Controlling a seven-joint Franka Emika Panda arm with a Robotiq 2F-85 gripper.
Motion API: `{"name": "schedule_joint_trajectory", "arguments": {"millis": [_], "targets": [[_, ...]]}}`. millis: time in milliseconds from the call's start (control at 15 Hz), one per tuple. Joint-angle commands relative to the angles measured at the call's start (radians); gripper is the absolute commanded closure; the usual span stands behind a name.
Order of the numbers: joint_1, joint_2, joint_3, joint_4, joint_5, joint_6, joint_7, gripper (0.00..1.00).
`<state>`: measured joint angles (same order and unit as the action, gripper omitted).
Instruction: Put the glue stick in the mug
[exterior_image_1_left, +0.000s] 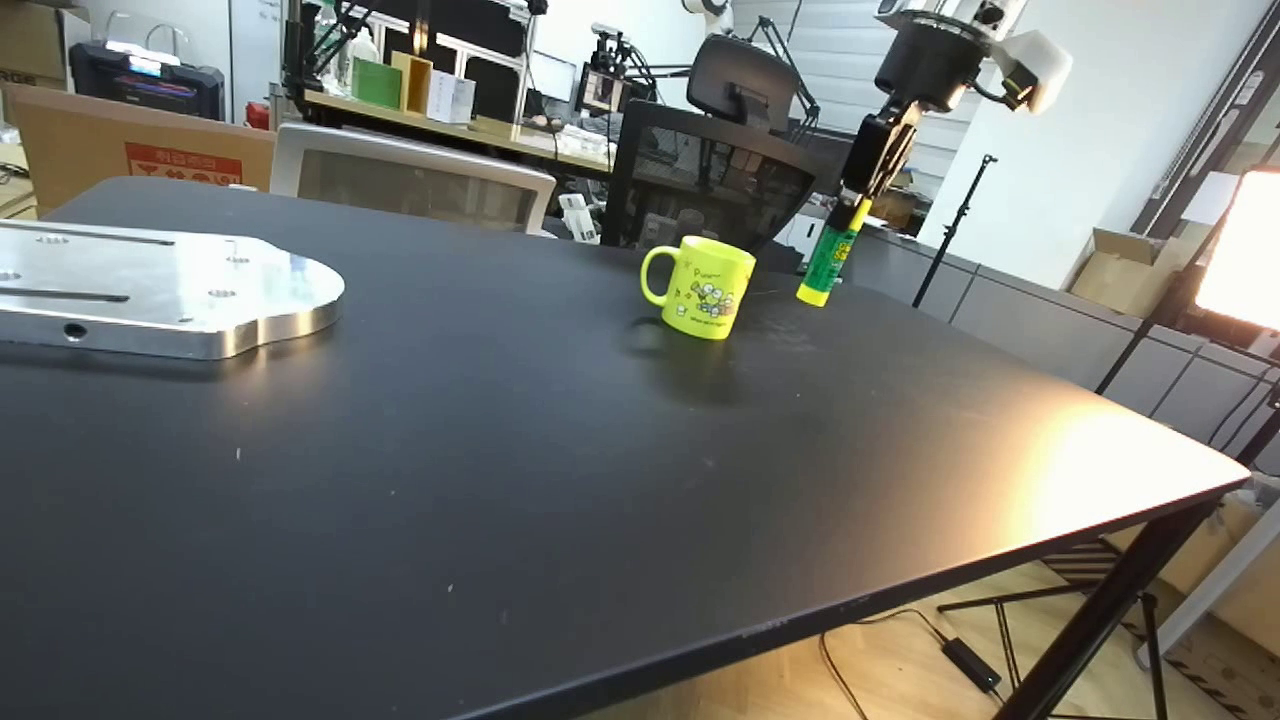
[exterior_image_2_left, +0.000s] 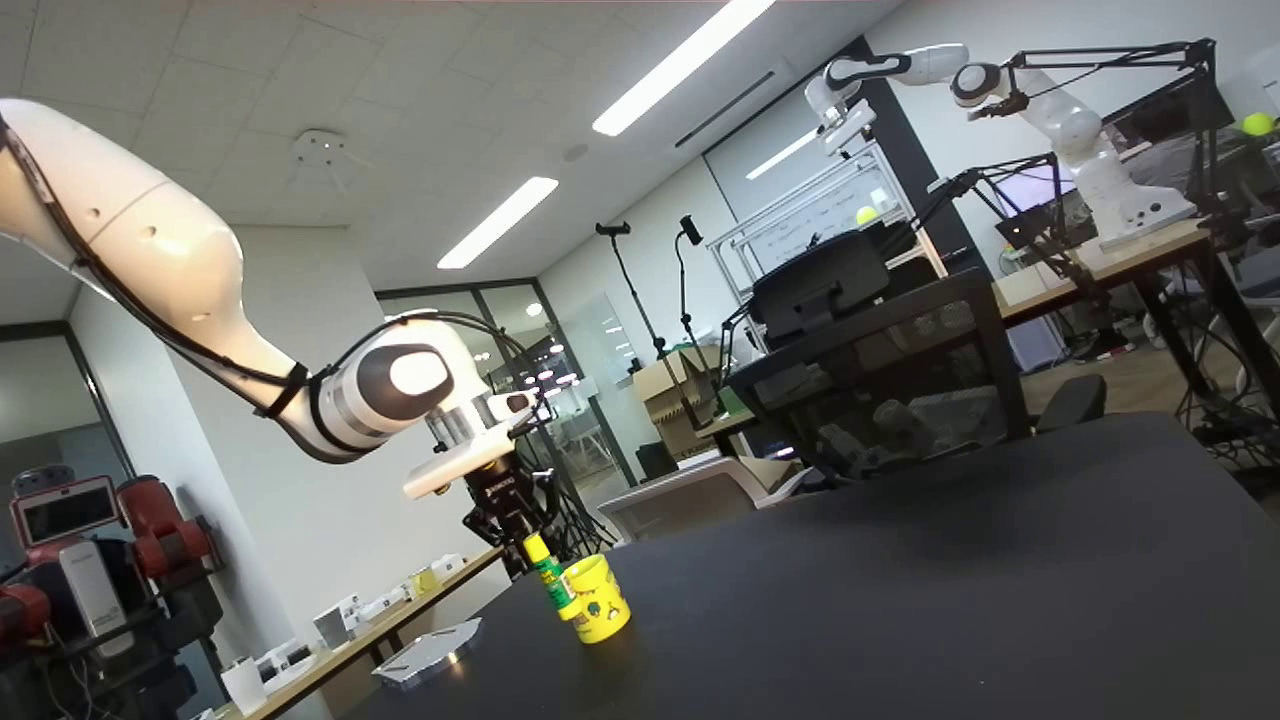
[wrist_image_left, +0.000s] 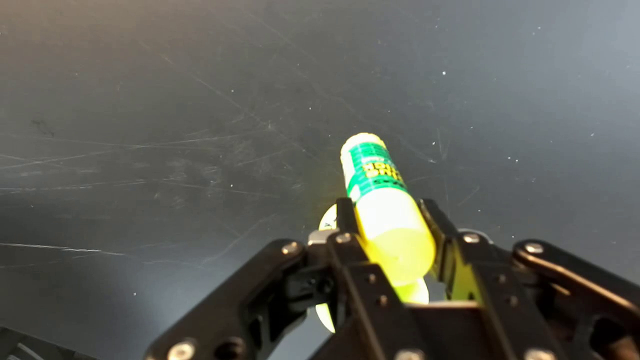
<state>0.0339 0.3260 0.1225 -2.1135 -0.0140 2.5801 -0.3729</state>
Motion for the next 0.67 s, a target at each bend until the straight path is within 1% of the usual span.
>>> {"name": "schedule_joint_trajectory", "arguments": {"millis": [0,333,600], "targets": [[-0.006,0.0,0.006,0.002,-0.004,-0.003,0.004,0.91],[0.019,0.0,0.003,0.087,-0.039,-0.065,0.017,0.91],[0.038,0.022,0.004,0.189,-0.064,-0.131,0.019,0.91]]}}
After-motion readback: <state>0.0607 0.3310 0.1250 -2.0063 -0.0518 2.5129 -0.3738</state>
